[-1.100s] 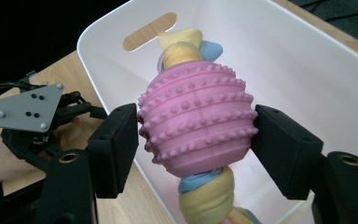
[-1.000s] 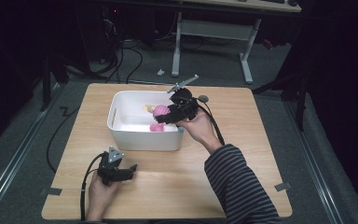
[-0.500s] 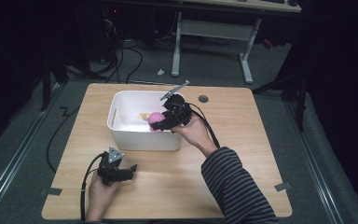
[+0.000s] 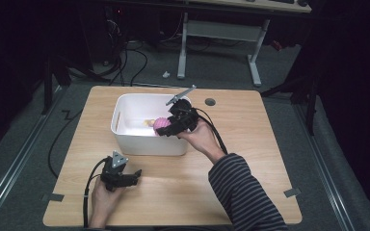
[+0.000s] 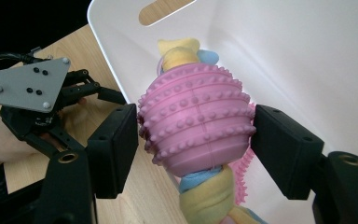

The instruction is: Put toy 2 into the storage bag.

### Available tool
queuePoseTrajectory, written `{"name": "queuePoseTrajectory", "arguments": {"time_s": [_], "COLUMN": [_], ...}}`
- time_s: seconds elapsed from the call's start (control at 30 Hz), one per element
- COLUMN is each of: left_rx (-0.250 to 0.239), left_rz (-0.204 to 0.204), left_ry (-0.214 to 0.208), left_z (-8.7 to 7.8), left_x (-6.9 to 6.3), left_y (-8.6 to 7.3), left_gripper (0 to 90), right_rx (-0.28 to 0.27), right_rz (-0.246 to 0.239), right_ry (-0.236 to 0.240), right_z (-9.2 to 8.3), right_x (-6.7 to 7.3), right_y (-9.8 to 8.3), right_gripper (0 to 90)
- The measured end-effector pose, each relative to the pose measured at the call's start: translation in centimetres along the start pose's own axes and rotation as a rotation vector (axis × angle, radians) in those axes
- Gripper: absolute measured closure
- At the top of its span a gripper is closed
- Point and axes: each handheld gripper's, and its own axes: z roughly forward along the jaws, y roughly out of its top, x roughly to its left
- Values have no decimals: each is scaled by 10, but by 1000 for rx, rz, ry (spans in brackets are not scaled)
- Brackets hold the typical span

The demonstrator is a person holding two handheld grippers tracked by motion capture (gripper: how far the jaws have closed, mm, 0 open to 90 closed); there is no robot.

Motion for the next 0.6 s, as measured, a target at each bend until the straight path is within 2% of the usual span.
{"name": "queuePoseTrajectory", "arguments": {"time_s": [0.13, 0.27, 0.43, 0.57, 0.6], "left_rx": [0, -1, 0, 0, 0], "left_rz": [0, -1, 0, 0, 0], "left_ry": [0, 0, -1, -1, -1], "left_z": [0, 0, 0, 0, 0], "left_x": [0, 0, 0, 0, 0], "left_y": [0, 0, 0, 0, 0], "left_gripper": [191, 191, 189, 189, 189], "right_rx": [-5, -54, -79, -109, -128], "right_rz": [-6, 9, 9, 19, 22], "right_ry": [-7, 4, -21, -46, -60], "right_z": [-1, -10, -23, -33, -40], "right_x": [0, -2, -3, -4, -5], "right_y": [-1, -2, -8, -17, -24], "right_gripper": [323, 320, 333, 359, 368]}}
